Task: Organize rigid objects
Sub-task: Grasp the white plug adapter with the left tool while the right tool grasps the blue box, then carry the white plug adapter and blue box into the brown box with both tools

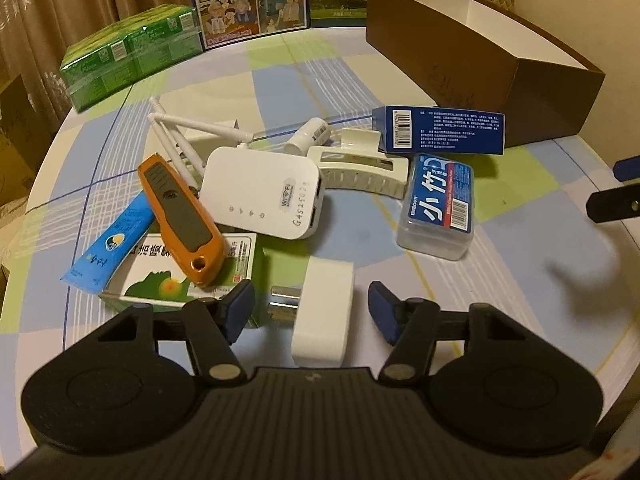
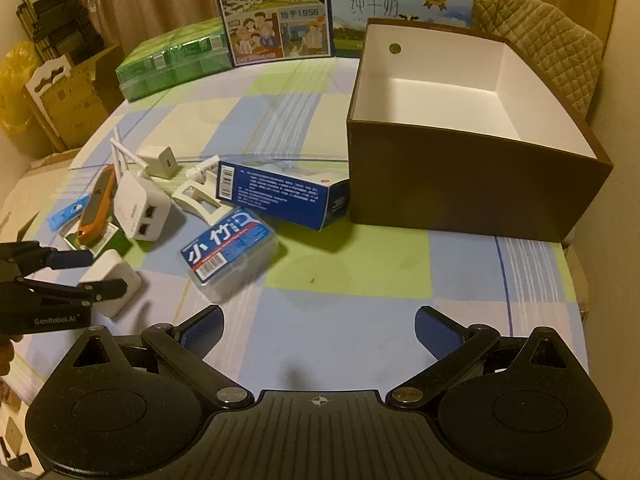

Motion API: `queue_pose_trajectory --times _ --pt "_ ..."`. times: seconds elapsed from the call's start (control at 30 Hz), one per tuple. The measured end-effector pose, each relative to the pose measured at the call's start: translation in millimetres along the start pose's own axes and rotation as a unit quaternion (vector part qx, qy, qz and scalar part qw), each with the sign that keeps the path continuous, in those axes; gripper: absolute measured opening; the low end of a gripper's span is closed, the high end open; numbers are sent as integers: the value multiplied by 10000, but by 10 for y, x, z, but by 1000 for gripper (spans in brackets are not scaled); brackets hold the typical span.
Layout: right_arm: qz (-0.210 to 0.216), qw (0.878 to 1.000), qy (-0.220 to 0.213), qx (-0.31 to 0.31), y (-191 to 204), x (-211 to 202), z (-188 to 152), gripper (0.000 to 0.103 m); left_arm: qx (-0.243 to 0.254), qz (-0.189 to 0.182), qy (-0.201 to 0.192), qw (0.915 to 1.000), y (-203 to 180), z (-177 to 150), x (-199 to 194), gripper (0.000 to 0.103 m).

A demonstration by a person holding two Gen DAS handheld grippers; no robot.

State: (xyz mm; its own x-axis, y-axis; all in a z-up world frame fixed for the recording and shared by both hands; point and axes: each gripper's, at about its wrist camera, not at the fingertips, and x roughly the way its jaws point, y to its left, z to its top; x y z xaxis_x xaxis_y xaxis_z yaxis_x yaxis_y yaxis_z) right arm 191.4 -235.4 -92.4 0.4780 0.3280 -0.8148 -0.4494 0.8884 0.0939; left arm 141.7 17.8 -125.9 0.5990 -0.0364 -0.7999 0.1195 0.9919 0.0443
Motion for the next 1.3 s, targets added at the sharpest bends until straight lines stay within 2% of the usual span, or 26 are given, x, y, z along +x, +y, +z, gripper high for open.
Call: queue_pose_trajectory --times 0.03,0.1,0.47,0.63,0.77,0.83,0.9,0.93,1.03,1.2,1.27,1.3 --pt "7 10000 23 -19 -17 21 12 100 -3 -21 31 10000 -4 6 15 51" --pt "26 10000 60 -62 -51 58 31 100 -58 -10 159 9999 -11 12 59 46" --pt "145 9994 102 -301 -106 196 139 100 -354 97 246 9990 7 -20 132 43" --pt "233 9972 -127 -694 -47 207 168 99 -550 95 278 9981 -2 -46 77 42" --pt "267 9904 -339 -1311 69 243 200 83 -700 73 269 9972 -23 -60 -17 41" --pt "190 9819 -468 -1825 150 283 199 76 -779 85 268 9966 -20 -62 -61 41" --pt "-22 9668 -703 -2458 238 320 168 68 -854 112 248 9960 -3 -67 -102 41" --pt "-155 9552 -857 -2829 278 350 132 67 -888 136 238 9957 4 -67 -115 41" --pt "-547 9118 -1193 -3890 357 493 23 64 -999 225 231 9945 38 -68 -141 41" --pt "-817 8363 -1478 -5216 405 782 -191 63 -1127 304 234 9929 80 -80 -172 41" --pt "-913 8105 -1482 -5593 405 912 -259 62 -1160 329 234 9924 83 -83 -180 41" --pt "-943 8037 -1461 -5691 399 961 -267 62 -1182 337 238 9921 85 -82 -182 41"
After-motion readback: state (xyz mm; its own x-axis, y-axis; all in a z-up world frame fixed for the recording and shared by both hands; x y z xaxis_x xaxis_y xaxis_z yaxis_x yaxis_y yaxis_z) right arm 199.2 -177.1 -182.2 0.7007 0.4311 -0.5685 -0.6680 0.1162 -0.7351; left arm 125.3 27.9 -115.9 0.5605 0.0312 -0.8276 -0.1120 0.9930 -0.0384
